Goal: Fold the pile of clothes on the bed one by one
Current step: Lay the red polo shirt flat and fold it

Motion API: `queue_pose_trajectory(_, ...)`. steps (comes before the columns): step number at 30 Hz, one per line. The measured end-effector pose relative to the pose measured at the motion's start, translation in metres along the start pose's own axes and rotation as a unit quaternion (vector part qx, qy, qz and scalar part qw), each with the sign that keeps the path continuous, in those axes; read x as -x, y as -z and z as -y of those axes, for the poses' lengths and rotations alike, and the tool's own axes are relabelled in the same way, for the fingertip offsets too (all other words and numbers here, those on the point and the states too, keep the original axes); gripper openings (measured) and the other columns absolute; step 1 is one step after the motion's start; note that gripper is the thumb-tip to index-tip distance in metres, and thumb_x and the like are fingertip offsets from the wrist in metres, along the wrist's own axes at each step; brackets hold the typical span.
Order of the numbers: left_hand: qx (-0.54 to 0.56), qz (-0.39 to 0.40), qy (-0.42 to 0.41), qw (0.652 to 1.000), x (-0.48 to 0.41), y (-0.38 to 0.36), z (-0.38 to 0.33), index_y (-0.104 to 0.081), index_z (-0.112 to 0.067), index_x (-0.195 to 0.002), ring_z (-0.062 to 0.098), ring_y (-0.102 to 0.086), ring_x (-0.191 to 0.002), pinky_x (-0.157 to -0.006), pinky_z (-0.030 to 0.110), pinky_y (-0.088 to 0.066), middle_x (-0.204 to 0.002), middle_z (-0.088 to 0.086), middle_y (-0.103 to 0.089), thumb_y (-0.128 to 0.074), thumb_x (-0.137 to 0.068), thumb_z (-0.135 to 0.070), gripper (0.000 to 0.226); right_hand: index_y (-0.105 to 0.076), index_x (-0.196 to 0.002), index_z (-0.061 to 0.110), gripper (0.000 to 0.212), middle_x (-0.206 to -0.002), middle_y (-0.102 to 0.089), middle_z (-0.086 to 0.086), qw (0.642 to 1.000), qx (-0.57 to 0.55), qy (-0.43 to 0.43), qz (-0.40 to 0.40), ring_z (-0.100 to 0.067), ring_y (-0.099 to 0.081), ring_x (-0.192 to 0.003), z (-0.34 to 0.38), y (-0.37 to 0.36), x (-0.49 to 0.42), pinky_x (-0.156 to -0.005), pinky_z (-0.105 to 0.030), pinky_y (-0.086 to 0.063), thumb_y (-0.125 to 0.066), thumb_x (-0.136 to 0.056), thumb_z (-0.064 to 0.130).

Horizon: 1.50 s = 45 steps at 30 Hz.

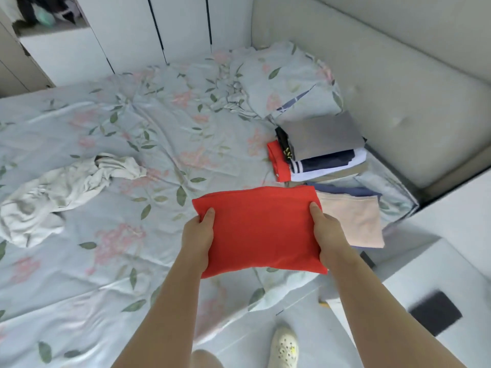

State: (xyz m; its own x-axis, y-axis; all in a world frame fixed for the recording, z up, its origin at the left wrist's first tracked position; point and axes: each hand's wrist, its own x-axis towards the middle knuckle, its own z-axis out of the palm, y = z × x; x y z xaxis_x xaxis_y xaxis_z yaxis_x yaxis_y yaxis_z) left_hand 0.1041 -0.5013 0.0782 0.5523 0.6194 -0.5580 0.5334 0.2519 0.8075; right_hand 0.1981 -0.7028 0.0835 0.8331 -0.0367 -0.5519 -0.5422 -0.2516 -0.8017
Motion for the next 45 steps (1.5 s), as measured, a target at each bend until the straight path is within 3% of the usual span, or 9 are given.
queue_pose_trajectory(4, -0.005, 0.007, 0.017, 1.000, 0.007, -0.050, 0.004, -0.058, -0.007, -0.121, 0.027, -0.058, -0.098, -0.088, 0.038, -0.046, -0.103, 0.005, -0.061, -0.046, -0.097, -0.039, 0.041, -0.055, -0.106, 0.011, 0.037, -0.099, -0.056, -0.006, 0.999, -0.009, -0.034, 0.010, -0.027, -0.052, -0.096, -0.001, 0.044, -0.025, -0.085, -0.035, -0.040, -0.042, -0.098, 0.045)
queue_pose_trajectory(8, -0.033, 0.009, 0.013, 0.999, -0.004, -0.089, 0.001, -0.059, -0.015, -0.103, 0.028, -0.058, -0.100, -0.094, 0.042, -0.046, -0.099, 0.004, -0.061, -0.047, -0.096, -0.040, 0.028, -0.050, -0.128, 0.010, 0.052, -0.121, -0.056, -0.008, 0.997, -0.004, -0.077, 0.010, -0.028, -0.051, -0.107, -0.007, 0.066, -0.055, -0.100, -0.041, -0.040, -0.042, -0.096, 0.050)
queue_pose_trajectory(14, -0.051, 0.028, 0.016, 0.998, -0.028, -0.141, -0.012, -0.058, -0.014, -0.096, 0.017, -0.056, -0.079, -0.077, 0.031, -0.043, -0.083, -0.002, -0.060, -0.044, -0.098, -0.035, 0.025, -0.044, -0.137, 0.011, 0.056, -0.130, -0.053, -0.009, 0.994, 0.000, -0.108, -0.008, -0.028, -0.049, -0.110, -0.001, 0.086, -0.101, -0.105, -0.043, -0.037, -0.043, -0.096, 0.049)
queue_pose_trajectory(21, -0.114, 0.025, 0.013, 0.993, -0.058, -0.191, -0.029, -0.058, -0.012, -0.118, 0.026, -0.059, -0.099, -0.094, 0.040, -0.046, -0.104, 0.003, -0.064, -0.044, -0.096, -0.041, 0.039, -0.048, -0.133, 0.006, 0.053, -0.122, -0.054, -0.009, 0.992, -0.035, -0.119, -0.036, -0.027, -0.049, -0.104, 0.008, 0.104, -0.152, -0.095, -0.038, -0.040, -0.050, -0.094, 0.043)
queue_pose_trajectory(30, -0.170, 0.002, 0.026, 0.985, -0.079, -0.285, -0.031, -0.057, -0.012, -0.100, 0.022, -0.055, -0.089, -0.075, 0.030, -0.038, -0.089, 0.000, -0.059, -0.044, -0.097, -0.041, 0.032, -0.044, -0.138, 0.007, 0.052, -0.130, -0.053, -0.011, 0.989, -0.018, -0.136, -0.058, -0.031, -0.049, -0.115, 0.010, 0.153, -0.233, -0.098, -0.039, -0.038, -0.047, -0.097, 0.039)
queue_pose_trajectory(34, -0.241, -0.023, 0.046, 0.969, -0.089, -0.313, -0.024, -0.054, -0.012, -0.113, 0.024, -0.054, -0.093, -0.078, 0.030, -0.039, -0.098, 0.002, -0.057, -0.041, -0.098, -0.037, 0.032, -0.044, -0.136, 0.006, 0.050, -0.121, -0.055, -0.008, 0.987, 0.033, -0.149, -0.055, -0.032, -0.051, -0.113, 0.000, 0.165, -0.260, -0.097, -0.041, -0.039, -0.045, -0.097, 0.037)
queue_pose_trajectory(38, -0.329, -0.024, 0.096, 0.939, -0.092, -0.316, -0.015, -0.039, -0.017, -0.139, 0.031, -0.051, -0.117, -0.100, 0.042, -0.041, -0.128, 0.010, -0.055, -0.037, -0.095, -0.019, 0.044, -0.032, -0.141, 0.006, 0.059, -0.115, -0.049, -0.010, 0.980, 0.089, -0.168, -0.057, -0.033, -0.049, -0.109, -0.015, 0.168, -0.274, -0.089, -0.039, -0.039, -0.054, -0.092, 0.030)
queue_pose_trajectory(41, -0.356, 0.000, 0.081, 0.931, -0.095, -0.311, -0.014, -0.042, -0.017, -0.137, 0.031, -0.050, -0.117, -0.099, 0.041, -0.041, -0.128, 0.010, -0.055, -0.035, -0.095, -0.015, 0.042, -0.031, -0.143, 0.009, 0.057, -0.127, -0.048, -0.011, 0.973, 0.164, -0.158, -0.026, -0.033, -0.047, -0.116, -0.016, 0.157, -0.273, -0.092, -0.040, -0.039, -0.053, -0.093, 0.028)
queue_pose_trajectory(45, -0.402, 0.019, 0.025, 0.915, -0.093, -0.286, -0.014, -0.047, -0.018, -0.130, 0.026, -0.051, -0.115, -0.098, 0.038, -0.041, -0.127, 0.006, -0.055, -0.038, -0.097, -0.020, 0.035, -0.051, -0.120, 0.009, 0.031, -0.096, -0.054, -0.004, 0.954, 0.291, -0.075, 0.018, -0.022, -0.051, -0.088, -0.002, 0.122, -0.257, -0.075, -0.034, -0.038, -0.047, -0.096, 0.030)
